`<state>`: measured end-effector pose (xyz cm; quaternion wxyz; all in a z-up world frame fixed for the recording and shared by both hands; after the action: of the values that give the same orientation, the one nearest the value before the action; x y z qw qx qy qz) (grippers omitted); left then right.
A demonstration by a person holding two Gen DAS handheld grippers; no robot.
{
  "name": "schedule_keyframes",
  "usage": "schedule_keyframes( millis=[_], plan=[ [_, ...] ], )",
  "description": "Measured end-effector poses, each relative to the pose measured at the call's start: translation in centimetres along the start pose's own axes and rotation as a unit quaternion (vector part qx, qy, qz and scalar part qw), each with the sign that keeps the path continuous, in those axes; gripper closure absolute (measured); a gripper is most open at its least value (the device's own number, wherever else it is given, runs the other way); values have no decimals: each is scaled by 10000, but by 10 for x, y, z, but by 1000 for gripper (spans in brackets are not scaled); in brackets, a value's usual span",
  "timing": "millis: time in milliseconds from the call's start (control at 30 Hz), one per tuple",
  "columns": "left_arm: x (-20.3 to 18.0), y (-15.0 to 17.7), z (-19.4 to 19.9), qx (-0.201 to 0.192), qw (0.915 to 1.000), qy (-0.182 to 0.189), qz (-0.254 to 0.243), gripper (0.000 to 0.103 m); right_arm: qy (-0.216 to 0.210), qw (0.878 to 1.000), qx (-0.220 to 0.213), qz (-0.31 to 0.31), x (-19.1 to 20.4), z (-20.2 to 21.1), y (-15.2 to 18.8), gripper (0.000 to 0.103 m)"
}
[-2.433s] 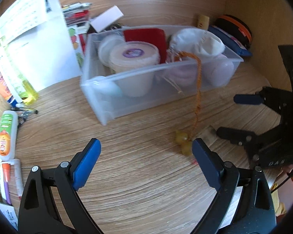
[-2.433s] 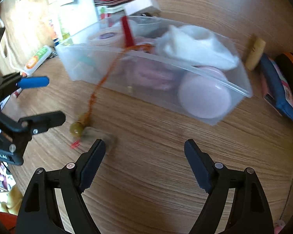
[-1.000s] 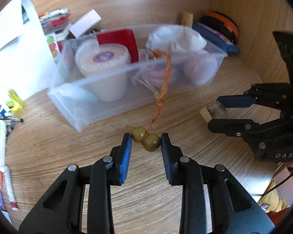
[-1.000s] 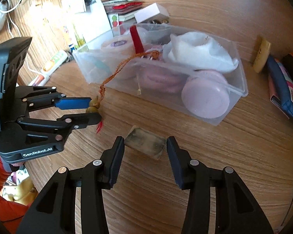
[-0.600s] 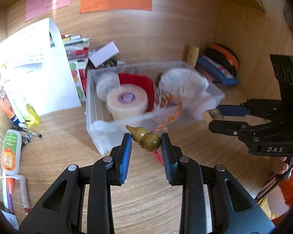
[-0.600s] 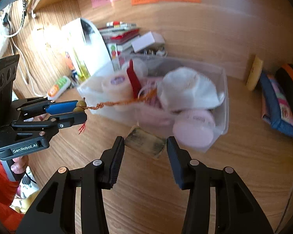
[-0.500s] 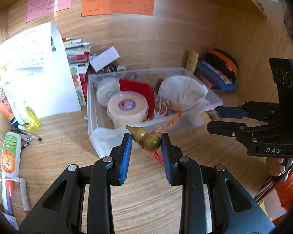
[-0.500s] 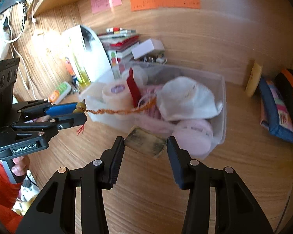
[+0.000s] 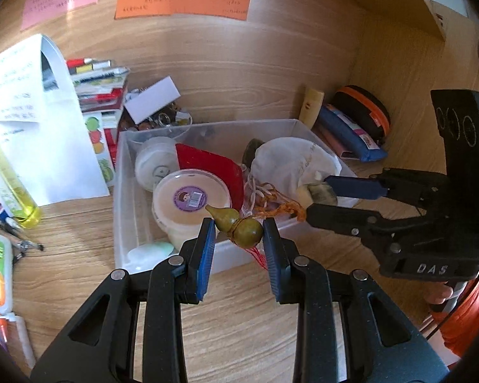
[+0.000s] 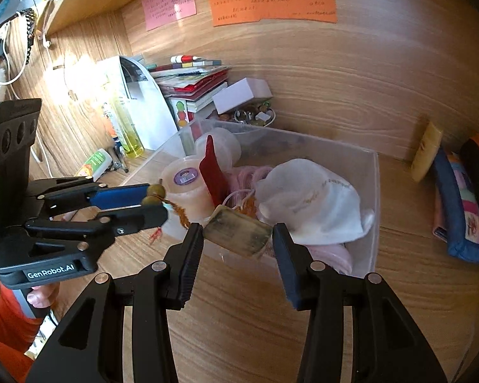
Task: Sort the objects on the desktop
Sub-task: 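Drop the gourd charm and worn block into the clear box, open both grippers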
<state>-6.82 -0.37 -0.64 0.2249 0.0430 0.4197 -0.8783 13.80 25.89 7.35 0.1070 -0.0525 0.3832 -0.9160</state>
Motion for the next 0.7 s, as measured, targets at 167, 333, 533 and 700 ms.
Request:
schedule_keyframes(
  millis=[167, 333, 533, 700],
  plan=[
    [-1, -3, -9, 95, 9999, 86, -28, 77, 16, 10000, 58, 9, -4, -11, -1, 62],
    [-3, -6, -13, 139, 9997, 169, -62, 80, 2, 10000, 85, -35, -10, -19, -2, 61],
    [-5, -7, -14, 142, 9997, 150, -109, 80, 108, 9999, 98, -11, -12, -22, -3, 61],
    [-3, -7, -12, 166, 9997, 98, -136, 80, 210, 9997, 128, 2, -10, -20, -3, 59]
  ],
)
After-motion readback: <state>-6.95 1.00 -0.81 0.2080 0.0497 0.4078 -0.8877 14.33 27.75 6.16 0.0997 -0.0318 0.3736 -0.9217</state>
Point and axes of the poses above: each gripper's, at about its wrist camera, not at the fingertips, and z roughly against the way its jaws point, x to its left, y to its underside, the point moved 1 cm from there along -z, roughly the way its jaws point, and after that the axes turned 8 degrees about y, right-handed, at the moved point
